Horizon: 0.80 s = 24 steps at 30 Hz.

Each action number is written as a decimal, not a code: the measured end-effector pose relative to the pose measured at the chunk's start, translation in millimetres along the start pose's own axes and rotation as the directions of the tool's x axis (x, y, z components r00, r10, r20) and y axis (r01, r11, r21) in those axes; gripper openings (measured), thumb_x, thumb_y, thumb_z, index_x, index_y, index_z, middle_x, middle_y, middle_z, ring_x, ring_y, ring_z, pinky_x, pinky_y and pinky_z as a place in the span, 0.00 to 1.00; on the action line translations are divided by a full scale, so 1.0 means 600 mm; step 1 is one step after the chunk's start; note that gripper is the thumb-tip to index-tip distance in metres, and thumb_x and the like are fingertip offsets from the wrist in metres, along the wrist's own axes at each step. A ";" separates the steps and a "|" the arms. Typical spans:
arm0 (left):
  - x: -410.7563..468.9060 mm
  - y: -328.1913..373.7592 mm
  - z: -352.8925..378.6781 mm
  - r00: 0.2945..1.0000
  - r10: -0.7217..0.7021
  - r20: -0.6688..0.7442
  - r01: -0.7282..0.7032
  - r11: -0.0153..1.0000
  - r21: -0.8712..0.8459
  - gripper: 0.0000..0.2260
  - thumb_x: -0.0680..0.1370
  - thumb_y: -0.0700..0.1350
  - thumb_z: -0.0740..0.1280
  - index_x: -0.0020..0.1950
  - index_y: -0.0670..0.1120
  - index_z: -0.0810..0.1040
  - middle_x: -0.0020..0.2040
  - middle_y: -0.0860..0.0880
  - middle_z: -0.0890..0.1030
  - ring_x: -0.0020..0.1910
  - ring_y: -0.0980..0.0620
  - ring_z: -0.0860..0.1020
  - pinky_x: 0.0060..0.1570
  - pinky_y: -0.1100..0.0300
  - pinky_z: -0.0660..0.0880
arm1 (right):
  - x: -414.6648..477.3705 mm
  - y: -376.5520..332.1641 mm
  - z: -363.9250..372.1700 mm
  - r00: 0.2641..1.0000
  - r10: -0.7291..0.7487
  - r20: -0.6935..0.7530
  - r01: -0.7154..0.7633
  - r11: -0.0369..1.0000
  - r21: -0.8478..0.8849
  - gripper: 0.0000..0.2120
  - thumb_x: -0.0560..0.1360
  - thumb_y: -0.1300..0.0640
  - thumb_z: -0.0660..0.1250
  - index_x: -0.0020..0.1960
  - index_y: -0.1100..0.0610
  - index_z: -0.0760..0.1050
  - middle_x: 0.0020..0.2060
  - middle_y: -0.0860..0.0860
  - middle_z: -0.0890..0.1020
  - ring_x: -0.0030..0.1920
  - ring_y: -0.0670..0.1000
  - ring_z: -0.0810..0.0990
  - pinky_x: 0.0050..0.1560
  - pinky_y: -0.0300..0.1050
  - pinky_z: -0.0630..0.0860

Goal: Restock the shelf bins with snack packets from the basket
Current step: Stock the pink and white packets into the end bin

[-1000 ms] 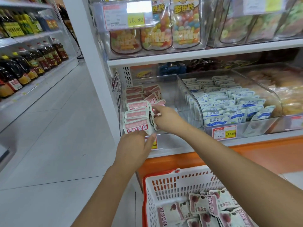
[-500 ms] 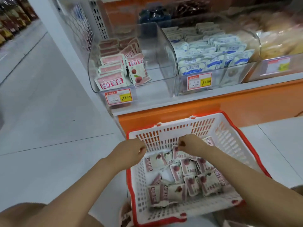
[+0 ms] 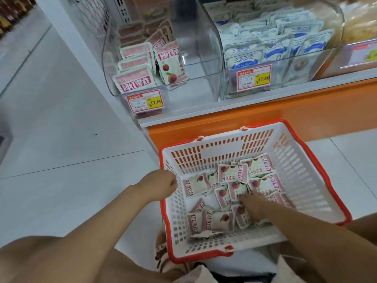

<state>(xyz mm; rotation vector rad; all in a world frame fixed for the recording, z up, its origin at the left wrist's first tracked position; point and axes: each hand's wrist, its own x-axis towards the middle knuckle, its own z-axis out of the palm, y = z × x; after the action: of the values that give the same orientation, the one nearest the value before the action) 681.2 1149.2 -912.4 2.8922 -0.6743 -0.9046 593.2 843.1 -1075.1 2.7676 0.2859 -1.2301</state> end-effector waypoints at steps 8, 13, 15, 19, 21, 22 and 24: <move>-0.001 0.005 -0.003 1.000 -0.016 0.026 0.016 1.000 -0.024 0.14 0.80 0.49 0.58 0.52 0.42 0.80 0.52 0.43 0.81 0.49 0.47 0.80 0.50 0.52 0.77 | 0.011 -0.009 -0.007 0.996 -0.086 -0.008 0.085 0.994 -0.075 0.34 0.74 0.63 0.65 0.76 0.55 0.54 0.74 0.55 0.61 0.75 0.57 0.56 0.74 0.61 0.50; 0.002 0.005 -0.003 0.998 -0.030 0.046 0.031 0.999 -0.024 0.13 0.80 0.49 0.59 0.50 0.43 0.79 0.49 0.44 0.80 0.47 0.47 0.80 0.50 0.53 0.77 | -0.001 -0.009 -0.044 0.990 -0.140 0.032 0.139 0.989 0.046 0.22 0.76 0.61 0.65 0.70 0.56 0.69 0.67 0.56 0.71 0.69 0.56 0.66 0.70 0.55 0.63; 0.004 0.006 -0.007 0.997 -0.035 0.070 0.039 0.998 -0.058 0.13 0.79 0.50 0.60 0.51 0.43 0.79 0.48 0.45 0.80 0.47 0.47 0.81 0.49 0.54 0.78 | -0.009 -0.005 -0.081 0.984 -0.173 0.034 0.147 0.912 0.382 0.15 0.73 0.62 0.68 0.60 0.56 0.75 0.54 0.52 0.80 0.56 0.51 0.77 0.58 0.43 0.74; 0.003 0.034 -0.040 1.000 0.020 -0.001 -0.019 0.964 -0.266 0.18 0.77 0.54 0.67 0.64 0.49 0.76 0.61 0.52 0.79 0.53 0.55 0.79 0.53 0.62 0.76 | -0.048 -0.015 -0.215 0.961 -0.255 -0.108 0.263 0.716 0.647 0.12 0.71 0.50 0.73 0.51 0.53 0.76 0.40 0.48 0.81 0.38 0.46 0.79 0.44 0.41 0.76; -0.003 0.059 -0.068 0.999 0.000 -0.044 -0.019 0.893 -0.449 0.26 0.74 0.58 0.69 0.70 0.52 0.70 0.62 0.55 0.75 0.54 0.56 0.77 0.53 0.63 0.74 | -0.084 -0.028 -0.285 0.935 -0.329 -0.133 0.340 0.723 0.602 0.14 0.73 0.45 0.70 0.55 0.50 0.76 0.44 0.45 0.81 0.43 0.47 0.79 0.45 0.39 0.75; -0.007 0.071 -0.083 0.998 -0.014 -0.059 -0.019 0.855 -0.519 0.27 0.74 0.59 0.68 0.70 0.52 0.69 0.60 0.56 0.75 0.53 0.56 0.77 0.51 0.63 0.74 | -0.102 -0.033 -0.315 0.922 -0.356 -0.153 0.376 0.724 0.578 0.11 0.74 0.45 0.69 0.53 0.48 0.76 0.44 0.43 0.80 0.43 0.46 0.79 0.44 0.38 0.72; -0.014 0.083 -0.111 0.995 -0.022 -0.097 -0.041 0.797 -0.602 0.21 0.75 0.60 0.65 0.63 0.49 0.75 0.54 0.55 0.78 0.48 0.56 0.79 0.47 0.62 0.77 | -0.145 -0.041 -0.366 0.897 -0.390 -0.207 0.435 0.701 0.565 0.09 0.73 0.43 0.69 0.48 0.47 0.77 0.42 0.46 0.82 0.41 0.49 0.80 0.43 0.43 0.75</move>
<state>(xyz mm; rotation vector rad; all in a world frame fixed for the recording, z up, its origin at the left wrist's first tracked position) 691.8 1101.3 -844.7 2.3300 -0.3058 -0.7826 690.0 892.2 -863.7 3.4337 0.6664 -1.5442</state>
